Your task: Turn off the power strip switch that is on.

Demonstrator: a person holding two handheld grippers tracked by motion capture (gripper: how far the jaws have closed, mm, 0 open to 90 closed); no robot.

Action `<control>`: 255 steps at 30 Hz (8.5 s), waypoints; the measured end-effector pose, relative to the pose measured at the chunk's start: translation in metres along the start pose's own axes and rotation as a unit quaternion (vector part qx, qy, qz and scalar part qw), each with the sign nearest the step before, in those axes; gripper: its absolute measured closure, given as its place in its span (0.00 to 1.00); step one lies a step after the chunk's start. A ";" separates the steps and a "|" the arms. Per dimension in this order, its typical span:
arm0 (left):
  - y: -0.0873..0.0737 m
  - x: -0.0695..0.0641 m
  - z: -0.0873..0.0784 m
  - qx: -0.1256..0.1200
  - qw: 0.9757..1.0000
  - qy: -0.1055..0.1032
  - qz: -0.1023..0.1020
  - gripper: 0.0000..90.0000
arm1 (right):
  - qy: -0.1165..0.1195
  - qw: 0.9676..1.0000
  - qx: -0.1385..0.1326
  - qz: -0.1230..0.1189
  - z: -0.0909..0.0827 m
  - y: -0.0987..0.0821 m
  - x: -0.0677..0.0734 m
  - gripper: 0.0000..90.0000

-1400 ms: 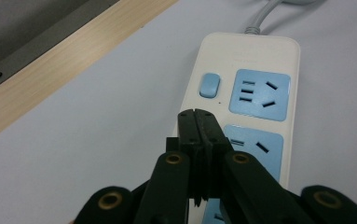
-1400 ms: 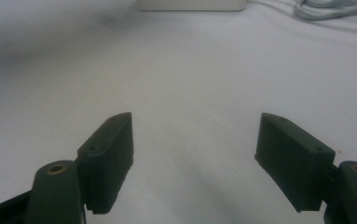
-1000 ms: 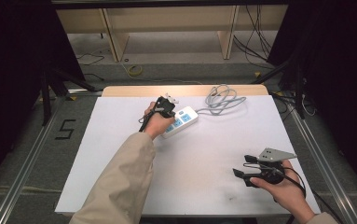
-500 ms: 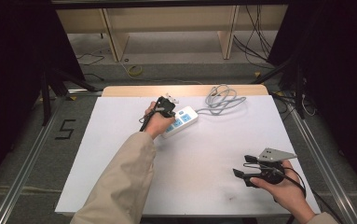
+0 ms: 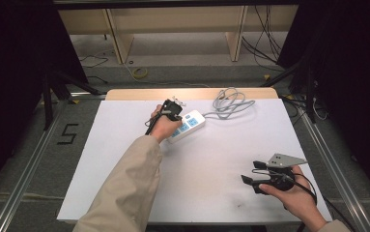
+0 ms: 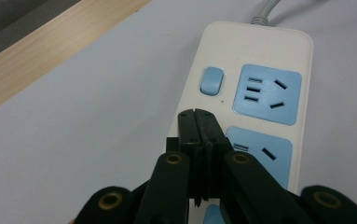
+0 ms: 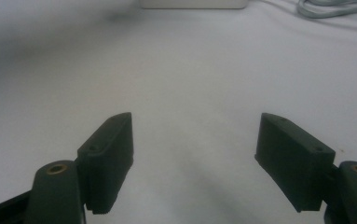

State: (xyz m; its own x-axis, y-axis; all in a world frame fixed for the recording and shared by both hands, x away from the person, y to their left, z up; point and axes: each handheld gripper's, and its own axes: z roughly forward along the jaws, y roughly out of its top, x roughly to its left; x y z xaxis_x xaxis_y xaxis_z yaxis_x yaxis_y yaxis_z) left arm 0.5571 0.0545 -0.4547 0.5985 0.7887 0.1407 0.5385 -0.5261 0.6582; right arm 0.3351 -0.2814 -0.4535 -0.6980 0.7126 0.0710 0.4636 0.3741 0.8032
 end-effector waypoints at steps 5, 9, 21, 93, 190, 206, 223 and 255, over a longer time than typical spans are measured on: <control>0.003 -0.002 0.001 0.006 1.000 0.001 0.004 1.00 | 0.000 1.000 0.000 0.001 0.000 0.000 -0.001 0.31; 0.004 -0.001 0.001 0.012 1.000 0.002 0.000 1.00 | 0.001 1.000 0.000 0.001 -0.001 0.000 -0.001 0.31; 0.006 0.004 0.002 0.021 1.000 -0.002 -0.010 1.00 | 0.002 1.000 0.001 -0.001 0.000 0.000 0.000 0.31; 0.015 0.003 0.004 0.059 0.998 0.017 0.007 1.00 | 0.003 1.000 0.008 -0.005 0.001 -0.001 0.000 0.31; 0.022 0.000 0.005 0.101 0.995 0.015 0.009 1.00 | 0.003 1.000 0.013 -0.003 0.002 -0.001 0.000 0.30; 0.022 0.001 0.005 0.100 0.995 0.014 0.009 1.00 | 0.001 1.000 0.010 -0.003 0.001 0.000 -0.001 0.30; 0.022 0.001 0.005 0.100 0.995 0.014 0.009 1.00 | 0.001 1.000 0.009 -0.005 0.001 0.000 -0.001 0.30; 0.022 0.002 0.003 0.092 0.995 0.019 0.012 1.00 | 0.000 1.000 0.006 -0.005 0.000 0.000 -0.001 0.30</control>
State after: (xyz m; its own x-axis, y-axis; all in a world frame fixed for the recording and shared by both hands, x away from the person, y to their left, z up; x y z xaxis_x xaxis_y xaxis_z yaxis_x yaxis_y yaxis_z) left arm 0.5717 0.0438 -0.4418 0.5911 0.7852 0.1846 0.6267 -0.5911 0.5077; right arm 0.3360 -0.2819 -0.4535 -0.7034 0.7080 0.0630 0.4628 0.3889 0.7966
